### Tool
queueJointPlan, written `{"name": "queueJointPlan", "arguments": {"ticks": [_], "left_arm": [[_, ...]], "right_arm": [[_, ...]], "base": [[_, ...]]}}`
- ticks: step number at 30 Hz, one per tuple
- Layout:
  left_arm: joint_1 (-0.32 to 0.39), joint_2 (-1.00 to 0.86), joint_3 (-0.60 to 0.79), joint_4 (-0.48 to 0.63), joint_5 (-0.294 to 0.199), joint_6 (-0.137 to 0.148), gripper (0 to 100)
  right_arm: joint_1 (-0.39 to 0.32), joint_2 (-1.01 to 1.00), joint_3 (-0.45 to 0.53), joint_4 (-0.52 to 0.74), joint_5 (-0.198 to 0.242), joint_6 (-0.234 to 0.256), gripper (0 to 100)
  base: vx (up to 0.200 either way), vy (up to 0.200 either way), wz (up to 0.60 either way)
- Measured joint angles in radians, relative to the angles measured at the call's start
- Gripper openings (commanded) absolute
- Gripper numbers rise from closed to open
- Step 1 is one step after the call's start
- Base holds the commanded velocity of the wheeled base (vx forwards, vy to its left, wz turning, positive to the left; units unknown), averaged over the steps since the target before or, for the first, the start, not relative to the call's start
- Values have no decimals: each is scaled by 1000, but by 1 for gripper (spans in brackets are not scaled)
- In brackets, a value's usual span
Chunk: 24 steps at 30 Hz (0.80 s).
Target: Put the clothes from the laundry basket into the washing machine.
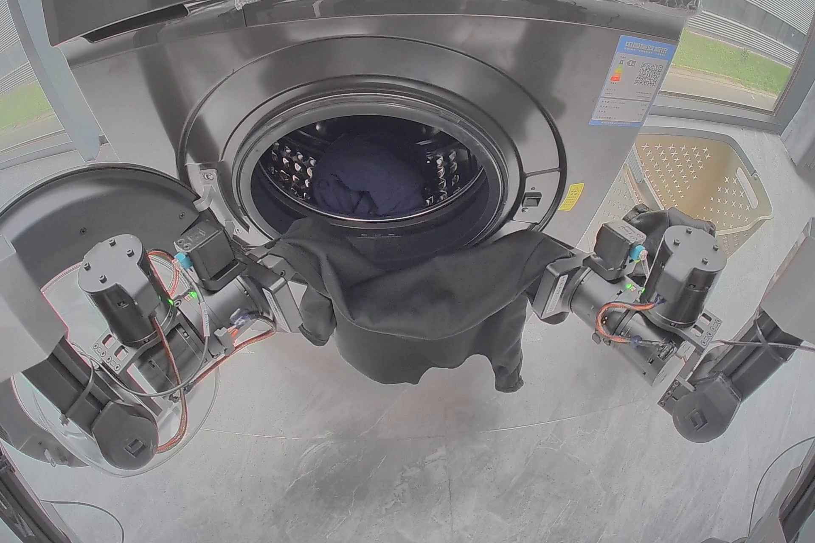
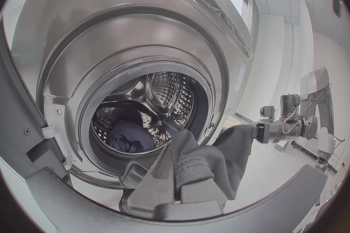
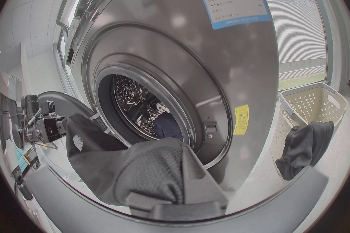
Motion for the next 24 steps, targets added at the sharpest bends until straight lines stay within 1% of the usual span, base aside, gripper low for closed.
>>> {"name": "queueJointPlan", "arguments": {"ticks": [2,6,12,19,24], "left_arm": [[-2,-1,-4,0,1,-1,0],[-8,-1,-15,0,4,-6,0],[-10,-1,-47,1,32,-10,0],[-11,2,-68,3,44,-11,0],[-11,9,-84,4,68,-11,0]], "right_arm": [[3,16,11,2,0,0,100],[26,69,63,0,1,-1,100],[102,167,107,-7,8,-2,100],[171,252,149,-26,16,-2,100],[211,278,195,-47,42,-1,100]], "base": [[0,0,0],[0,0,0],[0,0,0],[0,0,0],[0,0,0]]}}
